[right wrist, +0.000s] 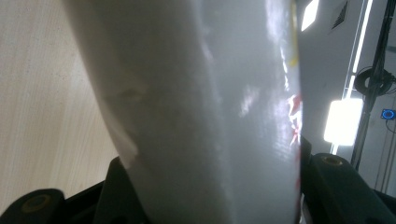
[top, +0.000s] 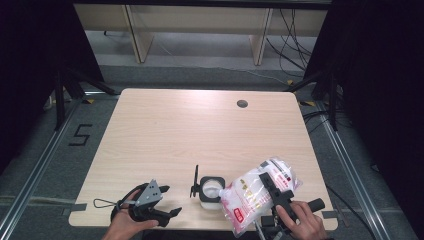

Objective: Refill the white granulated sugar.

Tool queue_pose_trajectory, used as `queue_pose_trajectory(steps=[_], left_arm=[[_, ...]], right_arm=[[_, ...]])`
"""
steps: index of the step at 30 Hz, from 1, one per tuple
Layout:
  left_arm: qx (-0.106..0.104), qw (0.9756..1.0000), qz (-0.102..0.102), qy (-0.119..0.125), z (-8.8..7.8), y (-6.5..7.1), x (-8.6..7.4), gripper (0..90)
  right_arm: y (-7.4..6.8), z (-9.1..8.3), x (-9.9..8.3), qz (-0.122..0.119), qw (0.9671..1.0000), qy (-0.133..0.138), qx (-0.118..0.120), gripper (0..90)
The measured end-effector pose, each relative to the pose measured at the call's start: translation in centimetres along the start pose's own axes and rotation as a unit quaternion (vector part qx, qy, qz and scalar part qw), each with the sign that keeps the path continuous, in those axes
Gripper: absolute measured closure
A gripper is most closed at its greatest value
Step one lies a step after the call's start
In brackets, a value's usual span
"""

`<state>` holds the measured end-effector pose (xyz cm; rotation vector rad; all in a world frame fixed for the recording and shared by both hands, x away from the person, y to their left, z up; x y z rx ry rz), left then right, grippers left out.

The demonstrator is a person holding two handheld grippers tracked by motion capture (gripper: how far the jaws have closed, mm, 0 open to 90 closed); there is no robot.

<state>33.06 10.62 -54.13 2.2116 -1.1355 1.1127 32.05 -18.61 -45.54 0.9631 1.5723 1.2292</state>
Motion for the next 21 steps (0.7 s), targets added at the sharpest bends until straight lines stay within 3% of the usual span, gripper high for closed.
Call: queue_pose_trajectory(steps=[2,3,6,7,9,10,13,15,16,20,21], left_arm=[[-0.006,1.0,-0.001,0.001,-0.04,0.13,0.07,19.5],[-0.008,0.9999,0.014,0.002,-0.07,0.01,0.14,19.5],[-0.005,0.9999,0.004,0.008,-0.03,0.04,0.18,19.5],[-0.001,0.9999,-0.01,0.012,0.03,0.12,0.18,19.5],[-0.001,0.9999,-0.01,0.009,-0.03,0.13,0.17,19.5],[-0.005,0.9999,-0.008,0.009,-0.01,0.2,0.18,19.5],[-0.006,0.9999,0.012,0.003,-0.08,0.0,0.14,19.5],[-0.006,0.9999,0.008,0.007,-0.01,0.06,0.2,19.5],[-0.003,0.9999,-0.009,0.006,0.02,0.18,0.1,19.5],[-0.003,1.0,0.001,0.007,-0.09,0.1,0.17,19.5],[-0.004,1.0,0.002,0.008,-0.07,0.08,0.21,19.5]], right_arm=[[-0.02,-0.04,0.0,-0.001,1.0,-0.001,0.0,51.5],[0.01,0.04,0.05,-0.001,1.0,0.007,-0.002,51.5],[0.22,0.04,0.03,-0.01,0.9999,0.003,-0.004,51.5],[0.18,0.03,0.01,-0.007,1.0,0.001,-0.004,51.5],[0.03,-0.05,-0.02,-0.003,1.0,-0.002,-0.001,51.6],[0.29,-0.03,0.08,-0.015,0.9999,0.005,-0.006,51.6],[0.34,-0.02,0.06,-0.01,0.9999,0.002,-0.008,51.6],[0.41,-0.03,0.09,-0.009,0.9999,0.005,-0.01,51.6],[0.42,-0.05,0.07,-0.009,0.9999,0.004,-0.009,51.6],[0.38,0.06,0.15,-0.01,0.9999,0.006,-0.006,51.6],[0.12,0.08,0.12,-0.001,1.0,0.004,-0.001,51.6]])
Point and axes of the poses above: each handheld gripper's, and its own axes: z roughly forward along the jaws, x roughly out of its top, y roughly to its right, the point moved 8 cm from there along z, roughly forward along the jaws, and after that the axes turned 1 degree about x, right-handed, at the moved point
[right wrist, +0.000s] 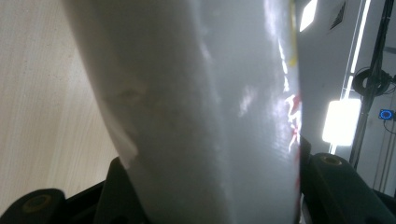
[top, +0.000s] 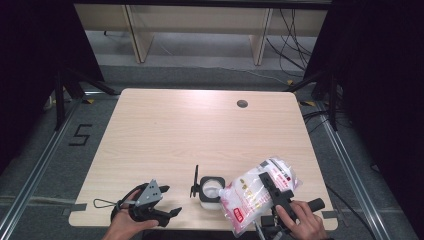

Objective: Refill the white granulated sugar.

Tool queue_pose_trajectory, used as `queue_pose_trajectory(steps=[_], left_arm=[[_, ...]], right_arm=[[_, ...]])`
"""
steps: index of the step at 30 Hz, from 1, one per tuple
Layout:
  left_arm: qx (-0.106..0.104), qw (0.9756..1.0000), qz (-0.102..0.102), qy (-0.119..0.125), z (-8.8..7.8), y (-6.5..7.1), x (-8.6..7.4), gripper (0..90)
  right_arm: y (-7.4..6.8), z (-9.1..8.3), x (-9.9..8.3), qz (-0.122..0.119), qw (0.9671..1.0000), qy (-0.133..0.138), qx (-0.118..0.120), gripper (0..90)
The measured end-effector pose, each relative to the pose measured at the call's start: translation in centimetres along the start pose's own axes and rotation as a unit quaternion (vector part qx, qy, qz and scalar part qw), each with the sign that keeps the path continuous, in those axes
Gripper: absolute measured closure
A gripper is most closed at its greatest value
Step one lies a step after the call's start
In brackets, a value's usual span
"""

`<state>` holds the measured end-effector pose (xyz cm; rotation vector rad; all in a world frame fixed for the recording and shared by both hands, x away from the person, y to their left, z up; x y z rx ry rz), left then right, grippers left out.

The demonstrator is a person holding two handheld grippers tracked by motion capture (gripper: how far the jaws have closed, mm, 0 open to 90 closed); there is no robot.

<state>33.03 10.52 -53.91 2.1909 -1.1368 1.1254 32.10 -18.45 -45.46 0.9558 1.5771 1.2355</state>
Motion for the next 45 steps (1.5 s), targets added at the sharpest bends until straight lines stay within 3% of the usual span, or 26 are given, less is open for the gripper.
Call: queue_pose_trajectory(steps=[1,2,5,6,7,9,11,12,14,15,16,18,19,22,23,24,25,29,30,37,38,39,40,42,44,45], left_arm=[[-0.001,1.0,0.006,0.0,0.02,-0.08,0.01,19.5],[0.0,0.9999,-0.01,-0.004,0.02,0.06,-0.12,19.5],[0.0,0.9999,0.001,-0.011,-0.02,-0.04,-0.19,19.5],[-0.002,1.0,-0.001,-0.005,0.0,0.07,-0.13,19.5],[-0.001,1.0,-0.002,-0.006,-0.04,0.09,-0.14,19.5],[0.0,0.9999,0.01,-0.002,-0.07,-0.09,0.03,19.5],[0.002,1.0,-0.003,-0.001,-0.04,-0.02,-0.02,19.5],[0.001,0.9999,-0.011,-0.003,-0.01,0.06,-0.05,19.6],[-0.001,1.0,0.0,-0.004,-0.12,-0.02,0.02,19.5],[0.002,1.0,-0.007,-0.003,-0.14,0.04,0.04,19.5],[0.0,1.0,0.006,-0.001,-0.18,-0.04,0.13,19.5],[-0.001,1.0,-0.008,-0.005,-0.12,0.07,-0.02,19.5],[0.0,0.9999,0.014,-0.008,-0.14,-0.17,-0.07,19.5],[0.0,0.9999,-0.011,0.004,0.01,0.18,0.09,19.5],[0.003,0.9999,0.004,-0.009,-0.14,-0.13,-0.12,19.6],[0.001,1.0,-0.007,-0.004,-0.1,0.07,-0.03,19.6],[0.002,1.0,-0.003,-0.002,-0.08,0.0,-0.02,19.6],[0.0,1.0,0.006,-0.006,-0.07,-0.07,-0.12,19.6],[0.001,0.9999,0.008,-0.007,-0.1,-0.05,-0.12,19.5],[-0.001,1.0,0.006,-0.004,-0.03,-0.06,-0.09,19.5],[-0.001,0.9999,0.016,-0.006,-0.08,-0.16,-0.1,19.5],[0.0,0.9999,0.016,-0.005,-0.11,-0.14,-0.08,19.5],[0.0,1.0,-0.001,-0.004,-0.08,0.07,-0.13,19.5],[0.003,1.0,0.001,-0.004,-0.11,-0.01,-0.14,19.5],[0.003,1.0,-0.007,-0.003,-0.09,0.06,-0.11,19.6],[0.002,1.0,-0.006,-0.003,-0.12,0.06,-0.12,19.5]], right_arm=[[-0.02,0.02,0.03,-0.002,1.0,0.001,0.001,51.7],[0.15,0.1,0.17,-0.01,0.9999,0.006,-0.004,51.6],[0.12,0.08,0.19,-0.007,1.0,0.006,-0.003,51.6],[0.23,0.19,0.25,-0.001,0.9997,0.014,-0.018,51.6],[0.0,0.18,0.08,0.003,1.0,0.005,-0.001,51.7],[0.0,0.1,-0.07,0.005,1.0,-0.001,0.0,51.7],[-0.09,0.03,-0.19,0.01,1.0,-0.002,0.0,51.7],[0.21,0.07,-0.13,-0.005,1.0,0.003,-0.006,51.7],[-0.23,-0.03,-0.41,0.012,0.9998,-0.012,0.005,51.7],[-0.33,-0.13,-0.49,0.016,0.9997,-0.018,0.006,51.8],[-0.1,0.05,-0.29,0.006,1.0,-0.004,0.001,51.7],[0.04,0.1,-0.18,0.001,1.0,0.002,-0.001,51.8],[0.22,0.09,-0.14,-0.007,1.0,0.002,-0.005,51.8],[-0.08,0.04,-0.16,0.009,1.0,0.0,-0.001,51.8],[-0.15,-0.02,-0.24,0.009,0.9999,-0.006,0.004,51.8],[-0.04,0.04,-0.21,0.005,1.0,-0.004,0.0,51.8],[0.25,0.09,-0.13,-0.008,1.0,0.0,-0.004,51.8],[0.06,-0.01,-0.25,0.002,1.0,-0.005,0.001,51.8],[0.36,0.0,-0.17,-0.01,0.9999,-0.002,-0.005,51.9],[0.41,-0.03,-0.16,-0.01,0.9999,-0.001,-0.005,51.9],[0.39,-0.04,-0.17,-0.01,0.9999,-0.001,-0.005,51.9],[0.11,0.0,-0.2,0.008,0.9999,0.003,-0.008,52.0],[0.19,0.02,-0.16,0.004,0.9999,0.006,-0.009,52.0],[0.23,-0.11,-0.27,-0.002,1.0,-0.005,-0.001,52.0],[-0.02,-0.06,-0.3,0.011,0.9999,-0.004,0.003,52.0],[0.17,-0.08,-0.27,0.0,1.0,-0.005,0.0,52.0]])
Point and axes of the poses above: each handheld gripper's, and its own axes: z roughly forward along the jaws, x roughly out of its top, y roughly to its right, the point moved 8 cm from there along z, roughly forward along the jaws, and after that the axes turned 1 degree about x, right-handed, at the moved point
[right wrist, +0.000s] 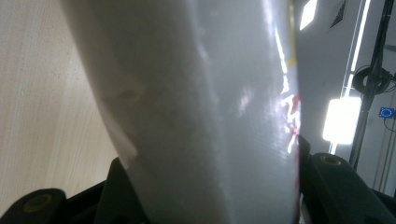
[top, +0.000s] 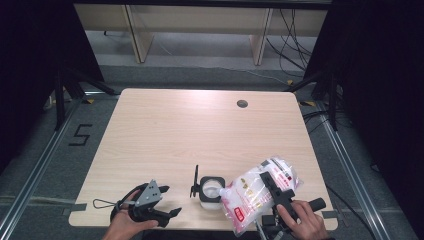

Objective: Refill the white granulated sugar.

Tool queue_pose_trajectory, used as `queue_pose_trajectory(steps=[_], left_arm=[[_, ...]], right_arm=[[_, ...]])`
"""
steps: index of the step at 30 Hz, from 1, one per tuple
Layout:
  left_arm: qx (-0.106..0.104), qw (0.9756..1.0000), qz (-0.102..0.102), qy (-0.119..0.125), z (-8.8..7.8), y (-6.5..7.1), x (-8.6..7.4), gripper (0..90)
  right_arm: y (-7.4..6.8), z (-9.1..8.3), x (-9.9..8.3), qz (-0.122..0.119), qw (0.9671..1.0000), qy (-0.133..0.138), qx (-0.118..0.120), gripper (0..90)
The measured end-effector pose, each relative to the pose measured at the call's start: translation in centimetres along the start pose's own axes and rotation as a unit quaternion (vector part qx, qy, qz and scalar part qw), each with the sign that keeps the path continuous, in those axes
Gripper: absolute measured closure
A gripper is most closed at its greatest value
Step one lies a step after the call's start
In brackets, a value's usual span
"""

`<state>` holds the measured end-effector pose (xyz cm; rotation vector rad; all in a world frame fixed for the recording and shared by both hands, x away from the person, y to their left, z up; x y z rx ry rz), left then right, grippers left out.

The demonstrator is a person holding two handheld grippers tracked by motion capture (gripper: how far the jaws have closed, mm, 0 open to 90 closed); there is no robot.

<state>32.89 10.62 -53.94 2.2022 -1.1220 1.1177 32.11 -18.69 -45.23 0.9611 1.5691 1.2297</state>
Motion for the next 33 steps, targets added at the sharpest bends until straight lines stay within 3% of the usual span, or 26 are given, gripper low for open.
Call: queue_pose_trajectory(steps=[3,4,5,7,8,9,11,13,14,15,18,19,28,29,31,33], left_arm=[[0.001,1.0,0.002,-0.001,-0.06,-0.14,-0.02,19.6],[0.001,1.0,0.007,-0.006,-0.12,-0.2,-0.12,19.5],[-0.004,1.0,-0.005,0.006,0.1,-0.03,-0.03,19.5],[0.002,1.0,-0.002,0.0,-0.05,-0.12,-0.08,19.5],[-0.003,1.0,-0.002,0.005,-0.07,-0.05,-0.01,19.5],[-0.006,1.0,-0.001,0.0,-0.2,-0.05,-0.06,19.5],[-0.002,1.0,0.009,0.0,-0.27,-0.24,-0.13,19.5],[-0.002,1.0,-0.006,0.007,-0.19,-0.09,-0.1,19.5],[-0.001,1.0,-0.002,0.003,-0.25,-0.17,-0.14,19.5],[-0.002,1.0,-0.004,0.006,-0.24,-0.1,-0.08,19.5],[0.001,0.9999,0.017,0.0,-0.33,-0.33,0.0,19.5],[-0.001,1.0,-0.001,0.002,-0.22,-0.04,-0.03,19.6],[0.001,1.0,0.0,0.005,-0.17,0.01,-0.08,19.5],[0.0,1.0,-0.002,0.007,-0.17,0.04,-0.03,19.6],[0.0,1.0,0.0,0.003,-0.23,-0.01,-0.08,19.5],[0.002,0.9999,0.015,-0.001,-0.3,-0.19,-0.15,19.5]], right_arm=[[0.24,0.22,0.19,-0.003,0.9998,0.015,-0.013,52.1],[-0.15,0.16,0.03,0.013,0.9999,0.006,-0.001,52.1],[-0.05,0.14,0.03,0.009,0.9999,0.006,-0.001,52.1],[0.34,0.2,0.13,-0.007,0.9999,0.011,-0.008,52.1],[0.2,0.14,-0.04,-0.004,1.0,0.0,0.0,52.1],[0.46,0.33,0.12,-0.005,0.9998,0.014,-0.015,52.1],[0.57,0.31,0.05,-0.007,0.9999,0.007,-0.009,52.1],[0.28,0.23,-0.09,0.004,1.0,0.0,-0.003,52.1],[0.26,0.26,-0.07,0.008,0.9999,0.007,-0.011,52.2],[0.23,0.17,-0.14,0.002,1.0,0.002,-0.004,52.2],[0.36,0.08,-0.18,-0.004,1.0,0.001,-0.007,52.2],[0.36,0.05,-0.19,-0.005,1.0,0.001,-0.008,52.2],[0.18,0.22,0.0,-0.003,0.9998,0.014,-0.016,52.2],[0.11,0.08,-0.11,-0.007,1.0,0.001,-0.005,52.2],[0.11,0.06,-0.07,-0.007,1.0,0.002,-0.005,52.2],[0.29,0.08,0.0,-0.01,0.9999,0.005,-0.009,52.3]])
Point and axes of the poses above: each handheld gripper's, and its own axes: z roughly forward along the jaws, x roughly out of its top, y roughly to its right, the point moved 8 cm from there along z, roughly forward along the jaws, and after that the axes turned 1 degree about x, right-handed, at the moved point
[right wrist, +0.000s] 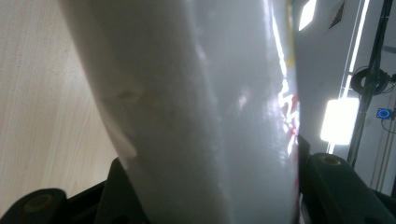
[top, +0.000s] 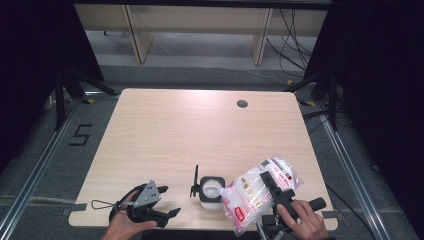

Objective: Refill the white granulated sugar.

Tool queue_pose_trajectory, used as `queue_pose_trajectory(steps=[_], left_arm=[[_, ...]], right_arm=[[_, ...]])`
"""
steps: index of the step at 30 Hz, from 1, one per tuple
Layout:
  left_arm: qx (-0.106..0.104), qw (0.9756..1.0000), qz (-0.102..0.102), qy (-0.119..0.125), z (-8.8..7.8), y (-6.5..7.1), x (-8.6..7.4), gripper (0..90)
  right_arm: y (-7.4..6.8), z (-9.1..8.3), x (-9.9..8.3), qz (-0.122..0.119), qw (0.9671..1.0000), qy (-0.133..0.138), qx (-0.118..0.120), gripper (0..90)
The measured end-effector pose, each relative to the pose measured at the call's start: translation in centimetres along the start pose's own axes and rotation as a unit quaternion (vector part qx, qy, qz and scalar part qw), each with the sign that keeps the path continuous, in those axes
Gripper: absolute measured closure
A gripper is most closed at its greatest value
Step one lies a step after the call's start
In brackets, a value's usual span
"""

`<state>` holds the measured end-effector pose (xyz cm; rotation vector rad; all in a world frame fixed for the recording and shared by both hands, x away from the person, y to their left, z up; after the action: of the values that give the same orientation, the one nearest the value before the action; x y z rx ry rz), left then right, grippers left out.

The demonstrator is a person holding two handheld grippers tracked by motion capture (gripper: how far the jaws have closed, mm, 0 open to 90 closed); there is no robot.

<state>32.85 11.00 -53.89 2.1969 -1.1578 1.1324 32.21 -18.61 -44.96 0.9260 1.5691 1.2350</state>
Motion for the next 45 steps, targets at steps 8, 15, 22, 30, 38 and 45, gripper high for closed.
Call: queue_pose_trajectory(steps=[8,15,22,30,38,45], left_arm=[[0.0,0.9999,-0.014,0.005,0.08,0.2,0.02,19.6],[0.004,0.9999,-0.01,-0.001,-0.02,0.03,-0.06,19.5],[0.0,0.9999,-0.013,0.004,0.08,0.16,-0.03,19.5],[-0.002,0.9998,-0.018,0.009,0.16,0.26,0.12,19.6],[0.003,1.0,-0.002,-0.003,-0.02,-0.02,-0.11,19.6],[0.0,1.0,-0.009,0.0,0.04,0.26,-0.01,19.6]], right_arm=[[0.07,-0.13,0.0,0.001,1.0,0.003,-0.003,52.3],[-0.07,-0.16,-0.27,0.005,0.9999,-0.009,0.003,52.4],[0.19,-0.09,-0.08,-0.004,1.0,-0.003,-0.004,52.4],[-0.4,-0.15,-0.09,0.016,0.9998,-0.008,0.004,52.4],[0.11,-0.03,0.16,-0.009,1.0,-0.003,-0.003,52.5],[0.11,0.0,0.2,-0.009,1.0,-0.001,-0.002,52.6]])
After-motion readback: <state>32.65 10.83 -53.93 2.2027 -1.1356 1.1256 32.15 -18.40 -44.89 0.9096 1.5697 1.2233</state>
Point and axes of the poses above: each handheld gripper's, and its own axes: z roughly forward along the jaws, x roughly out of its top, y roughly to its right, the point moved 8 cm from there along z, roughly forward along the jaws, and after that the axes turned 1 degree about x, right-handed, at the moved point
